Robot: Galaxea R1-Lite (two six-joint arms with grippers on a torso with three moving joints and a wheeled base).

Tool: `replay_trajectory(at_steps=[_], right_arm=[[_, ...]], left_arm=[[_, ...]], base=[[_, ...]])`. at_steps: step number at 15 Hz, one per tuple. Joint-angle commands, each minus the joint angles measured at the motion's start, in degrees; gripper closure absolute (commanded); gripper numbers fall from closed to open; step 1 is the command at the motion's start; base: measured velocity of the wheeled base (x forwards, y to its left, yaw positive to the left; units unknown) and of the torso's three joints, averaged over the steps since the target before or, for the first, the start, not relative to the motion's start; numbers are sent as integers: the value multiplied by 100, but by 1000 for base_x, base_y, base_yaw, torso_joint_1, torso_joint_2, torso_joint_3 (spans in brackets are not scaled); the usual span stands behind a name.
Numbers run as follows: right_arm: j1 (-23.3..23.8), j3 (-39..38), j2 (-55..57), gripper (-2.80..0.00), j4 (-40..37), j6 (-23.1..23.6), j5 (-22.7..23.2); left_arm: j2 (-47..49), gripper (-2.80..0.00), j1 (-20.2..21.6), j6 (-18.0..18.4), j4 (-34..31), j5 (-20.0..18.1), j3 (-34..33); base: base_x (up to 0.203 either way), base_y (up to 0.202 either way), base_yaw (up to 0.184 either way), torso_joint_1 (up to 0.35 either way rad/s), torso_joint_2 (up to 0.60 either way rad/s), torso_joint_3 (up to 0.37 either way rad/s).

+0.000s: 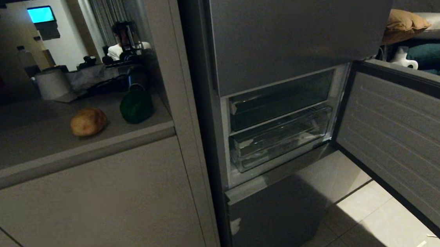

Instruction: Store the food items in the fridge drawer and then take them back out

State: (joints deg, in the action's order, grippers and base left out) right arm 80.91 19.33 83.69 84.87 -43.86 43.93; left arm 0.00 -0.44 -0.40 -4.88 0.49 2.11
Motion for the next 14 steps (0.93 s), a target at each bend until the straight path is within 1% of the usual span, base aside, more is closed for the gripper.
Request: replay_trajectory(at_steps=[1,2,5,8,10,14], right_arm=[[105,-213,-550,0,-513,-240,6],[294,-303,-657,0,-799,-333,-3],[720,-376,-650,0,-1425,-398,-6],[777,-519,-607,0,-1516,-413,9],[768,-623,-548,0,-1686,-407,95],[759,-550,-177,0,-1964,-410,615]], left_arm=[[0,0,0,5,-4,4,0],[0,0,0,3,-4,4,0],[0,0,0,-4,-4,4,0],[0,0,0,-4,-4,4,0],[0,0,0,0,-4,4,0],[0,0,0,-4,-4,4,0]], base=[[0,0,0,0,0,0],[0,0,0,0,0,0],[0,0,0,0,0,0],[0,0,0,0,0,0],[0,0,0,0,0,0],[0,0,0,0,0,0]])
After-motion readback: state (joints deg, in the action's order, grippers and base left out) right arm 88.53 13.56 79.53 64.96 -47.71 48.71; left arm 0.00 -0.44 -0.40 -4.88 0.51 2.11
